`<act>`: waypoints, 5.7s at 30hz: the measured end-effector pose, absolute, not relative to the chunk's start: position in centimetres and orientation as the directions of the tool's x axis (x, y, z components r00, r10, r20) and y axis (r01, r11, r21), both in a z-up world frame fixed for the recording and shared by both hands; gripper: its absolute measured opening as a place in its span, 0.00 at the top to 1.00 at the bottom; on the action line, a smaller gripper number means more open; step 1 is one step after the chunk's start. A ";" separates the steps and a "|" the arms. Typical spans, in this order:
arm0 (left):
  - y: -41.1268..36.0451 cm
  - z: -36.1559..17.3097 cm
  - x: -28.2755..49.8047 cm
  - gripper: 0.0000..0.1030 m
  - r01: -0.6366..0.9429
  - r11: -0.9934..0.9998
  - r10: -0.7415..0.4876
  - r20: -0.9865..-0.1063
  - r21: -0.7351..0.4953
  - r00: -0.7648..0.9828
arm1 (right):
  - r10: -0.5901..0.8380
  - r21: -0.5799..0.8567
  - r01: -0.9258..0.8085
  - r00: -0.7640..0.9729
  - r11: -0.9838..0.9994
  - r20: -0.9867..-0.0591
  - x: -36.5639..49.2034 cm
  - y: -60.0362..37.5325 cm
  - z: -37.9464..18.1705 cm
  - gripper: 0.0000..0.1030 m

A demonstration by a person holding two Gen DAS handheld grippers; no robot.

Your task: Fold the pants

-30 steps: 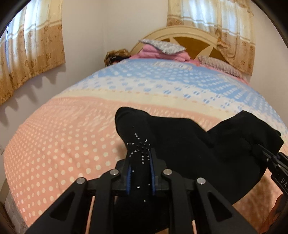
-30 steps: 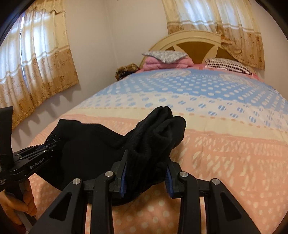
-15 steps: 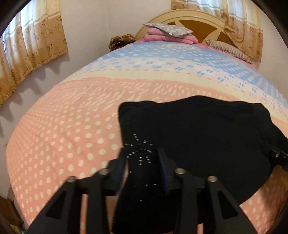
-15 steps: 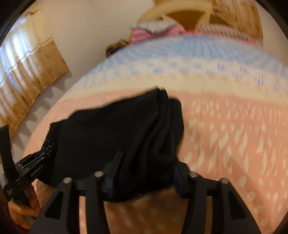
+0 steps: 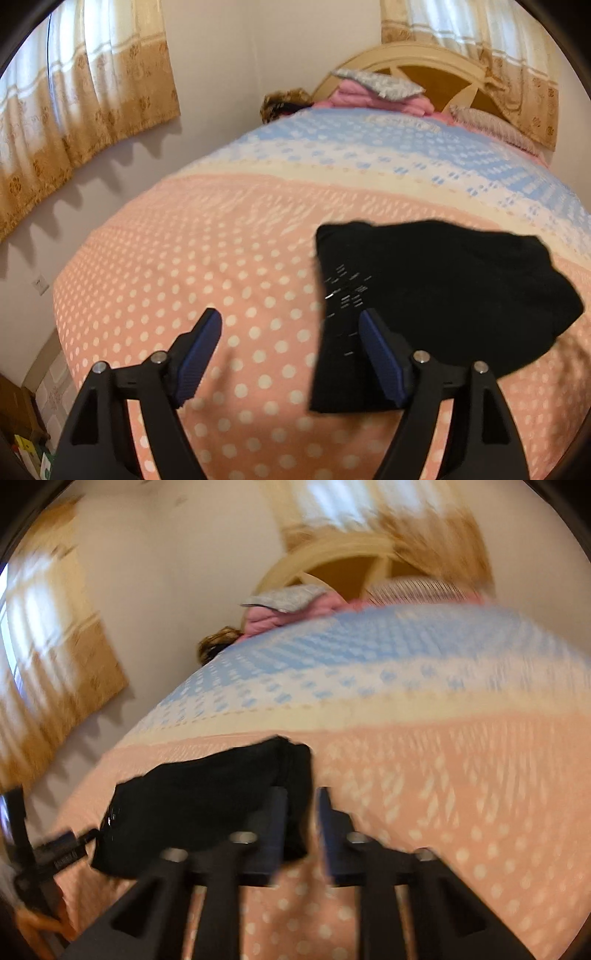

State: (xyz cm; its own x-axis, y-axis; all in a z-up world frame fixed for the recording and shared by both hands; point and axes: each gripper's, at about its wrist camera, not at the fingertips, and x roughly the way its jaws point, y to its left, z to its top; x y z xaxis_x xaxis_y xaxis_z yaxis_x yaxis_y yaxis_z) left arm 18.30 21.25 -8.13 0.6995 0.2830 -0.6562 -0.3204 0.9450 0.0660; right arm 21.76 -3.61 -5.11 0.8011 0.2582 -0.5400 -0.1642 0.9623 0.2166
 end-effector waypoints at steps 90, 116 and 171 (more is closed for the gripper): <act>11.6 -2.2 3.9 0.00 -0.186 0.981 0.184 -0.501 0.047 0.846 | 0.259 0.233 -0.180 0.890 0.956 -0.375 2.8 -1.1 0.5 0.28; 10.9 -2.7 4.0 0.00 -0.176 0.982 0.184 -0.510 0.065 0.840 | 0.264 0.239 -0.180 0.881 0.954 -0.392 2.9 -0.8 -0.1 0.27; 11.9 -4.0 5.8 0.00 -0.134 0.990 0.127 -0.573 0.029 0.809 | 0.256 0.255 -0.158 0.874 0.954 -0.414 3.4 -0.9 -1.0 0.27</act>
